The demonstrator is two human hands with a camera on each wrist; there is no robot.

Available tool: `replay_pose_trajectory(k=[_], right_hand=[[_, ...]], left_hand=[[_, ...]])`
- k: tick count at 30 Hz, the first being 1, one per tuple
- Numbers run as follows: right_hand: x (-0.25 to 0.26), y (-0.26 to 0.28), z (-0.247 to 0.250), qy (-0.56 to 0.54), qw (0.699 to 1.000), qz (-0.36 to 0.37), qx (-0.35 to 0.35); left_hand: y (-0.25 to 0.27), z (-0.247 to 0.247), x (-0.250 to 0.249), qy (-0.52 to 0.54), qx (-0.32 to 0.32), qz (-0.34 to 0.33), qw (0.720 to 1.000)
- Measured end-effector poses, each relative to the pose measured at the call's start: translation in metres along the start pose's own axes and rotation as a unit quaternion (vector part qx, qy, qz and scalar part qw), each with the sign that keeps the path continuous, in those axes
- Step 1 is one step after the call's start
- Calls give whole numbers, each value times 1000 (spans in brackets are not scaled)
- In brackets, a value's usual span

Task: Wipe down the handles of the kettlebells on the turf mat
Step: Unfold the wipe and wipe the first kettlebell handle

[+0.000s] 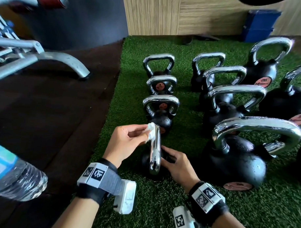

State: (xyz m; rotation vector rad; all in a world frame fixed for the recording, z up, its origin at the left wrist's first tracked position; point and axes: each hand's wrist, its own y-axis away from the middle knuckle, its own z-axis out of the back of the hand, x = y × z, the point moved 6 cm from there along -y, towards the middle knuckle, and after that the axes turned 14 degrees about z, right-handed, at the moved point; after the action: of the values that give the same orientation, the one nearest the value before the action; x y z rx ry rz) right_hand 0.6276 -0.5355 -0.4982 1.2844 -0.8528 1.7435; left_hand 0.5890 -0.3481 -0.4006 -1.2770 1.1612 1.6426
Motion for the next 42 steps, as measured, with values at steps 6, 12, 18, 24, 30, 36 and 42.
replay_pose_trajectory(k=[6,12,18,24,30,36,42], right_hand=[[3,2,2,5,1000,0,3],[3,1,2,-11,1000,-12,-5],[4,4,5,4,1000,-9,13],[11,5,5,44,999,-11,11],[42,5,15,132,991,13,6],[133,9,42,121,968,203,-86],[153,8,24,74,972,221,-5]], left_hand=[[10,1,6,-25,78,68,994],[32,0,20,13,101,80,992],[60,-2,31,-79,132,-29,988],[71,-4,45,-229,33,-69,970],[58,8,34,-273,17,-88,958],[48,30,5,-57,-8,-106,993],[59,18,-19,-97,-43,-199,974]])
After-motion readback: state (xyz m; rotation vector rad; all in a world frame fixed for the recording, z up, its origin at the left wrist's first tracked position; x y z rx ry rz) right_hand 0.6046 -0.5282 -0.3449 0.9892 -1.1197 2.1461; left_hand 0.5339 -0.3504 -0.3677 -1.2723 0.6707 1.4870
